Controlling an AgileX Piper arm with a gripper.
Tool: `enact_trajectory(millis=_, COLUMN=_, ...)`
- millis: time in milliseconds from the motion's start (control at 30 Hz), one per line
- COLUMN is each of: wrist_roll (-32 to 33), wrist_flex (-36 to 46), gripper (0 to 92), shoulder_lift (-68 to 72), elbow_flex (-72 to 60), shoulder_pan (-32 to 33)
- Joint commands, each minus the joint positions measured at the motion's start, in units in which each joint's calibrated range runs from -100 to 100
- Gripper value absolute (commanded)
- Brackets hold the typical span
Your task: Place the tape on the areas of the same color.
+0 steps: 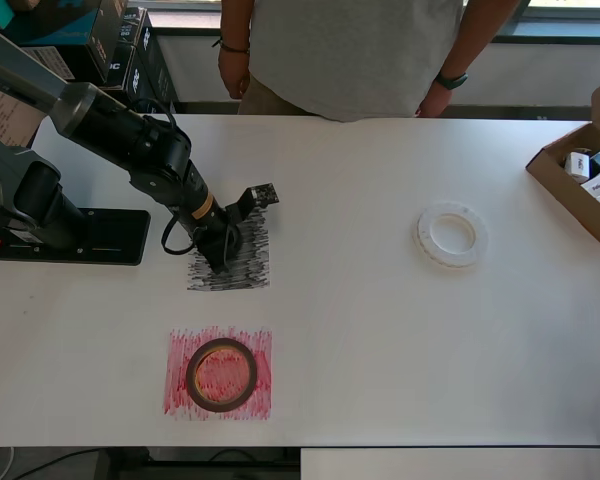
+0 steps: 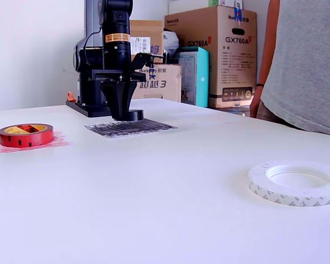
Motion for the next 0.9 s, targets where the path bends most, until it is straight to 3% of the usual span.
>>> enact_trajectory(millis=0, wrist_roll=-0.12, wrist_flex=-0.15, gripper=0.0, shoulder_lift=-0.19, elbow_flex=0.43, shoulder_pan=-0.47)
enact_trajectory(millis=867, wrist_roll=2.74, wrist_flex=-0.24, gripper=1.7, shoulder_lift=-0.1, elbow_flex=0.52, shoulder_pan=-0.39)
